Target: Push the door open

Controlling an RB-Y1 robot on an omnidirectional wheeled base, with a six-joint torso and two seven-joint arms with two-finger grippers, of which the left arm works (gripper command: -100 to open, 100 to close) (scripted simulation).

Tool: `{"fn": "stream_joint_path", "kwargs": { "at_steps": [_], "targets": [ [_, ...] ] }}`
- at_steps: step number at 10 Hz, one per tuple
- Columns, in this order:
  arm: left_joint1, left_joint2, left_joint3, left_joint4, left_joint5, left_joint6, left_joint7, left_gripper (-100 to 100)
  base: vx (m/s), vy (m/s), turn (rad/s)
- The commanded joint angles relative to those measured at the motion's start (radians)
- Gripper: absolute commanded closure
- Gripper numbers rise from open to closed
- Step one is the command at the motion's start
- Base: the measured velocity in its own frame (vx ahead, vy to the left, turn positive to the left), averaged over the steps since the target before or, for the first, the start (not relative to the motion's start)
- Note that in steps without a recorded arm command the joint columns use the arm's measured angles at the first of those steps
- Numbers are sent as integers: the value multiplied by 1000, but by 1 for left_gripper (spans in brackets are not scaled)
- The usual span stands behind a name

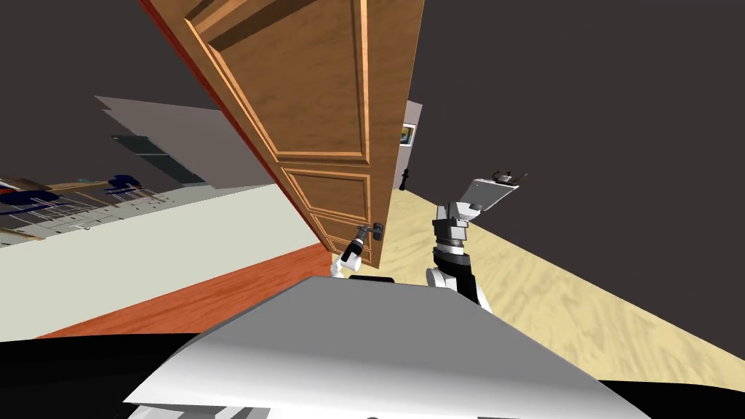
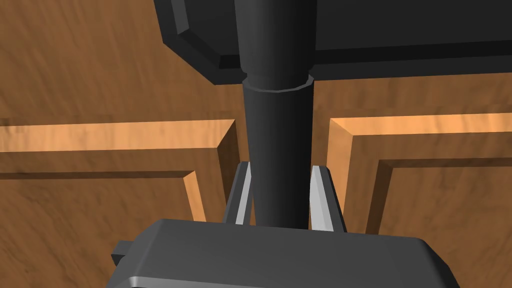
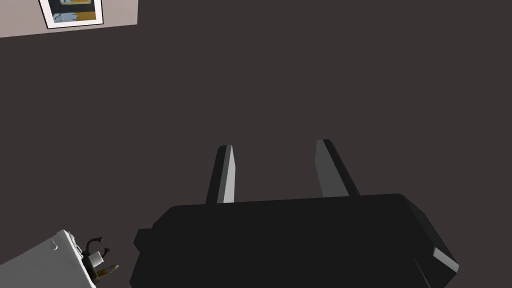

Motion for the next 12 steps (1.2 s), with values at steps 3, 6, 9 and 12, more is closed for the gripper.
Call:
{"fn": "stream_joint_path", "kwargs": {
  "at_steps": [3, 6, 9, 12],
  "targets": [
    [38, -3, -28, -37, 18, -1, -29, 100, 140, -113, 245],
    [68, -32, -67, -66, 30, 1, -50, 100, 129, -189, 254],
    [69, -11, -47, -62, 36, -14, -52, 100, 82, -93, 109],
    [65, 7, -11, -63, 42, -9, -58, 100, 144, -196, 108]
  ]
}}
